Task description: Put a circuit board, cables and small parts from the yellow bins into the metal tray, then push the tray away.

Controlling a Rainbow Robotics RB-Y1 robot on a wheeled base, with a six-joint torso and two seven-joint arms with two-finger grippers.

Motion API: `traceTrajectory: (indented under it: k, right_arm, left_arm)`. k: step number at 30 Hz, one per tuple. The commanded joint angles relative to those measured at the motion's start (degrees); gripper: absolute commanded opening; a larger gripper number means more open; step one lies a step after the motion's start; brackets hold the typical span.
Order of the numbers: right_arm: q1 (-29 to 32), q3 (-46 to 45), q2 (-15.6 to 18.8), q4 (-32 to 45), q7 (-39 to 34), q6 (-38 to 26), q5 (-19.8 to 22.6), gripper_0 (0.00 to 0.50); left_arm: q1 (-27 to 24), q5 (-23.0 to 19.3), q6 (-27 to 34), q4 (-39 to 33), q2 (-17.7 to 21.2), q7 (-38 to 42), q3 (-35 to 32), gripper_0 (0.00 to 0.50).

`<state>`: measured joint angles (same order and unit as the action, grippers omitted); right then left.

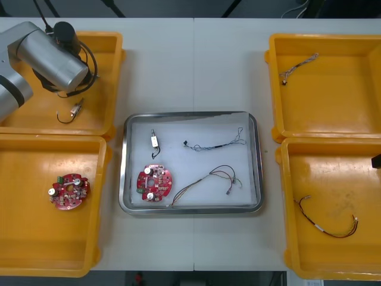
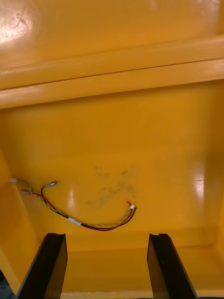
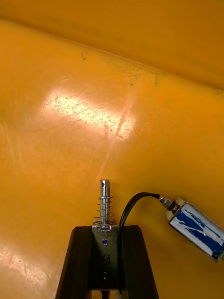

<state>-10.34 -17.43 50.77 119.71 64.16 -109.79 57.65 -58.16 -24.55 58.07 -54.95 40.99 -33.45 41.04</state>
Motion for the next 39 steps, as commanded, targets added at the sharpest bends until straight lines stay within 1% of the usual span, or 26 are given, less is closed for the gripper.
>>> traceTrajectory:
  k: [1, 2, 3, 4, 5, 13, 23, 24, 29, 39]
  right_arm:
    - [0.58, -1.64, 1.61, 1.57, -0.79, -0.21, 0.18, 0.500]
    - [0.58, -1.64, 1.61, 1.57, -0.79, -0.21, 0.18, 0.500]
    - [0.58, -1.64, 1.61, 1.57, -0.79, -0.21, 0.18, 0.500]
    - [0.58, -1.64, 1.61, 1.57, -0.79, -0.21, 0.18, 0.500]
    - [0.58, -1.64, 1.61, 1.57, -0.79, -0.21, 0.18, 0.500]
    - [0.58, -1.64, 1.61, 1.57, -0.79, -0.21, 0.18, 0.500]
    - [0.58, -1.64, 1.61, 1.57, -0.79, -0.21, 0.18, 0.500]
    - [0.58, -1.64, 1.61, 1.57, -0.79, -0.21, 0.18, 0.500]
    - [0.58, -1.64, 1.61, 1.57, -0.79, -0.21, 0.18, 0.500]
    - [0.58, -1.64, 1.61, 1.57, -0.79, -0.21, 0.18, 0.500]
  left_arm:
    - [0.15, 0.64, -1.03, 0.72, 1.90, -0.65, 1.24, 0.363]
    - [0.15, 0.64, -1.03, 0.72, 1.90, -0.56, 1.15, 0.387]
    - [0.15, 0.55, -1.03, 0.63, 1.90, -0.39, 1.15, 0.470]
    - [0.15, 0.55, -1.03, 0.63, 1.90, -0.39, 1.15, 0.470]
    - [0.06, 0.29, -1.12, 0.46, 1.90, -0.21, 1.15, 0.500]
    - [0.06, -0.85, -0.85, -1.13, 1.90, 0.93, -0.25, 0.500]
    - [-0.99, -4.28, 5.21, -5.61, 2.51, 1.11, -4.91, 0.500]
    - [-1.08, -4.90, 6.44, -6.49, 3.04, 0.84, -5.62, 0.500]
    - [-1.08, -7.62, 7.94, -8.33, 4.36, -0.04, -7.55, 0.500]
    - [-1.08, -8.06, 12.60, -10.79, 6.11, -1.80, -10.89, 0.500]
